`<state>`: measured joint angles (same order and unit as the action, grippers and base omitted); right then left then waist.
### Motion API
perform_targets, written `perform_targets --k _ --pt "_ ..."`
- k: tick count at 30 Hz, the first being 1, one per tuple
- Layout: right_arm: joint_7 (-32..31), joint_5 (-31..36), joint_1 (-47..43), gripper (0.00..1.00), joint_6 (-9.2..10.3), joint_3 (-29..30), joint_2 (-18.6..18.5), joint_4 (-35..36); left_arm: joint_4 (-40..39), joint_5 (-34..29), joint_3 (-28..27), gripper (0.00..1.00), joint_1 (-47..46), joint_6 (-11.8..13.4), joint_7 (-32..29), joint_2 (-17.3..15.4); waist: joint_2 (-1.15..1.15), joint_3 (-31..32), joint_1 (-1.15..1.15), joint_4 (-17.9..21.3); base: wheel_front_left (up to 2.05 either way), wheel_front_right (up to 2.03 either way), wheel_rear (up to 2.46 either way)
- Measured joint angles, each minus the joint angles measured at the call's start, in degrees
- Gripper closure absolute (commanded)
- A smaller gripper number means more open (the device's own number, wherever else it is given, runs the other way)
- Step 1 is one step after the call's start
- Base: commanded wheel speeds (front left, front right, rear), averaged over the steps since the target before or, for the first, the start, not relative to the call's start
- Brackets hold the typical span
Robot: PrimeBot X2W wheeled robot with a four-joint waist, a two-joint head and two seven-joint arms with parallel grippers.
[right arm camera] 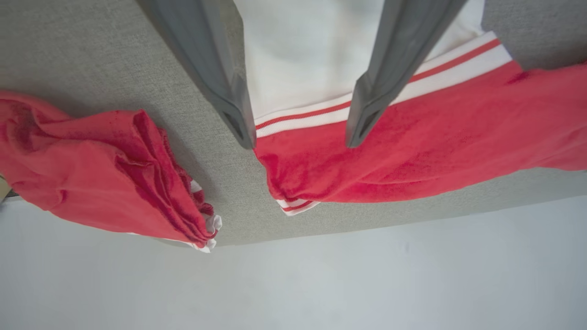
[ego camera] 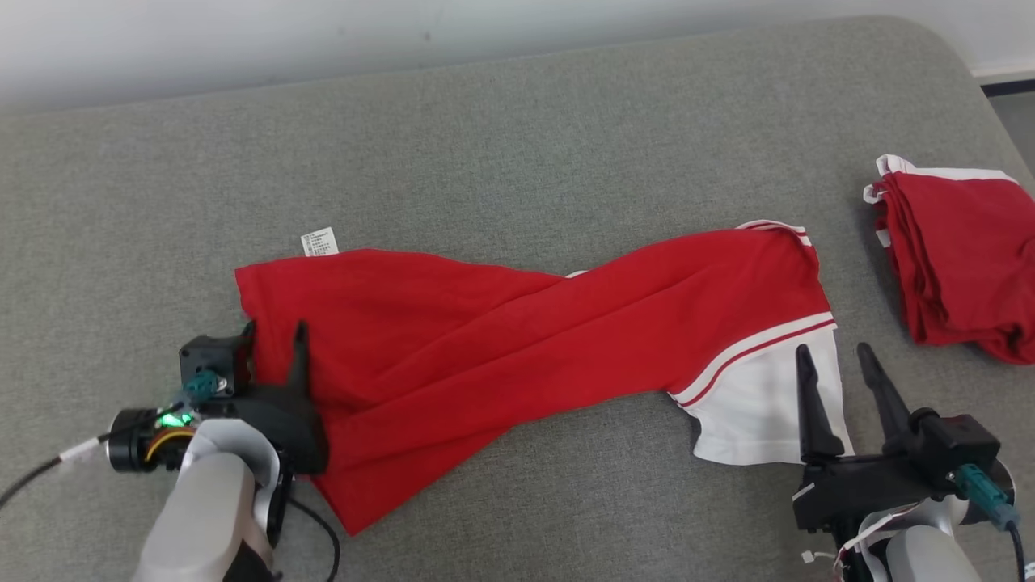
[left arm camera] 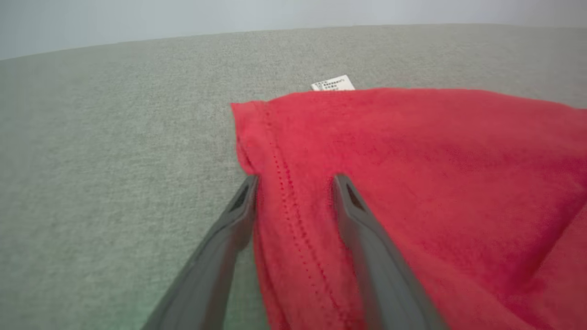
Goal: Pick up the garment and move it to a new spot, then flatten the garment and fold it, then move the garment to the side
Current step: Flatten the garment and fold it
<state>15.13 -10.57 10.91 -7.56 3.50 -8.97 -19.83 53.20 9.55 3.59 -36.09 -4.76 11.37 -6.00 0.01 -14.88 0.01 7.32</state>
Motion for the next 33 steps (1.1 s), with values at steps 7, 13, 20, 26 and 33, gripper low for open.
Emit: perform_targets --k 7,13,20,26,33 --pt "0.0 -0.01 1.05 0.0 0.0 1.14 0.3 1.87 3.08 -0.94 3.14 1.0 -7.72 -1.88 0.86 -3.01 0.0 -2.03 0.0 0.57 0.0 0.0 0.0" --pt "0.0 -0.01 2.75 0.0 0.0 0.58 1.07 2.5 1.41 -2.34 4.76 1.0 -19.23 -2.36 2.19 -9.04 0.0 -4.06 0.0 1.32 0.0 0.0 0.0" --pt "0.0 -0.46 3.88 0.0 0.0 -1.21 2.53 1.76 5.46 -0.01 5.55 0.0 -22.78 -2.74 2.65 -11.9 0.0 -5.85 0.0 3.29 0.0 0.0 0.0" --pt "0.0 -0.76 3.63 0.0 0.0 0.03 2.81 0.99 7.09 3.87 2.34 0.0 -18.12 -0.64 3.52 -8.87 0.0 -6.22 0.0 3.33 0.0 0.0 0.0" --pt "0.0 -0.4 2.66 0.0 0.0 0.62 2.55 0.51 -0.79 6.37 -1.75 0.0 -8.2 1.56 3.68 -3.39 0.0 -4.47 -0.01 1.71 0.0 0.0 0.0"
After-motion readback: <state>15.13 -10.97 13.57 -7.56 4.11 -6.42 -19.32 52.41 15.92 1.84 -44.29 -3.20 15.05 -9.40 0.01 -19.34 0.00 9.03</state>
